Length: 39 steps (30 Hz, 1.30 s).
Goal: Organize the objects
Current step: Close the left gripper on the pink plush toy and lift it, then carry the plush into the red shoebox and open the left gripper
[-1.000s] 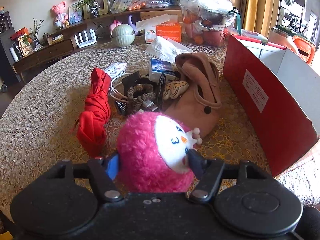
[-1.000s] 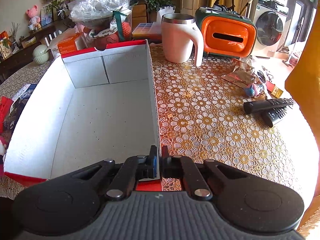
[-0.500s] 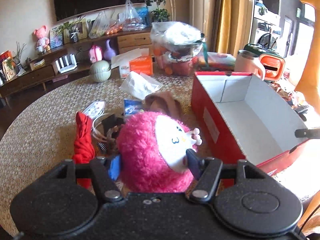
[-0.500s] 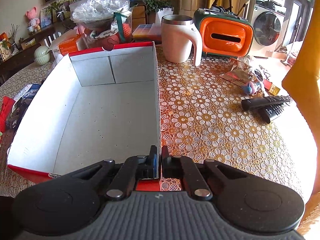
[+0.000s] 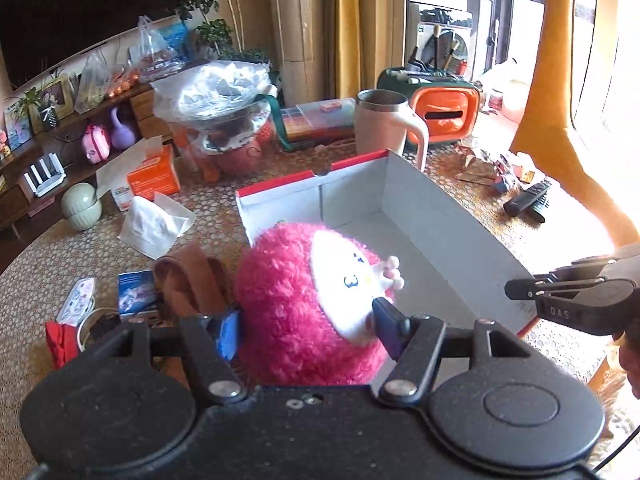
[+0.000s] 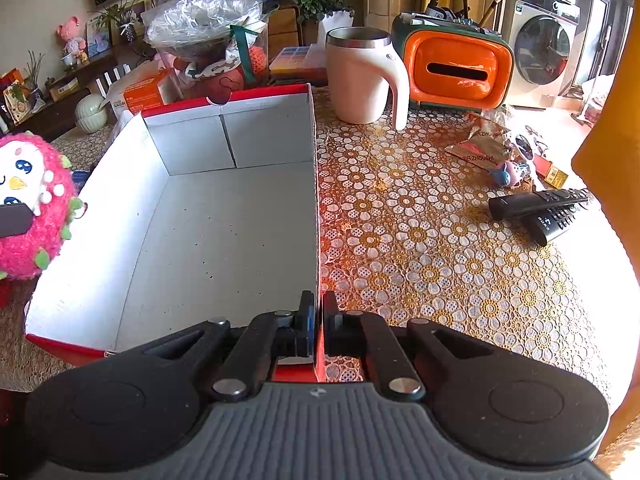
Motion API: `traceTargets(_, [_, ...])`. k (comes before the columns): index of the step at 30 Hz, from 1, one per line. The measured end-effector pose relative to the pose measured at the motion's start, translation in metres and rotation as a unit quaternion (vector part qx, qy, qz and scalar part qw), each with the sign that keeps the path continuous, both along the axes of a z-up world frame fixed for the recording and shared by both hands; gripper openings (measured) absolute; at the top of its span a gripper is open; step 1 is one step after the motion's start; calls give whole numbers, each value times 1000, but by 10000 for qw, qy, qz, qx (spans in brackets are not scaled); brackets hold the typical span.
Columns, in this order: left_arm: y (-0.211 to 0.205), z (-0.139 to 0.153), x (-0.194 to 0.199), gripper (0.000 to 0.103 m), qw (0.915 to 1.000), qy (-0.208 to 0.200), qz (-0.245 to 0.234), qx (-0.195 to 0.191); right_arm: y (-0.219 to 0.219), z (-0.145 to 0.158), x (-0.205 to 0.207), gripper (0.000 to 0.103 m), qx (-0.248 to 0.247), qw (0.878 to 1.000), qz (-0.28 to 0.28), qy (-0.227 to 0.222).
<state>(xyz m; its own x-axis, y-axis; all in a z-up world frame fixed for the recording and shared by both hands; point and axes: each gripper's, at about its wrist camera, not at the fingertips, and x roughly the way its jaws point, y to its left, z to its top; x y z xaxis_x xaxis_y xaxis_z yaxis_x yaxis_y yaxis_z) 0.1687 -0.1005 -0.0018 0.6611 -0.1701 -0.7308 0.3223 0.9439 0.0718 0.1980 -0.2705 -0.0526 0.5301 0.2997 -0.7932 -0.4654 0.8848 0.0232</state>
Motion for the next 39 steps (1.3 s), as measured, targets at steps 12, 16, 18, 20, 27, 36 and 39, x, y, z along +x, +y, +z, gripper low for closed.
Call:
traceTargets(12, [-58,-47,31,66,9944,635,-643,554,1,1,1,3,-41,10000,33,13])
traceTargets(16, [-64,-62,42,67,9913,889,-626,741,0,0,1,3,-28,10000,40,24])
traceTargets(18, [-66,-69,46,68,9896,1023,-616,797,0,0,2,3,-23,10000,46,31])
traceTargets(20, [-68,-73,50,69,9880,1146,-618,835,0,0,2,3,-21,10000,46,34])
traceTargets(27, [-71,-82,55,77,9849,1317,-626,933,0,0,2,3,-28,10000,54,39])
traceTargets(36, [-64,-71,52,88,9894,1110,-593,720,1,1,1,3,-95,9999,90,34])
traceTargets(39, [-58,-66,50,89,9910,1063,-525,621,2,1,1,3,-140,9998,99,37])
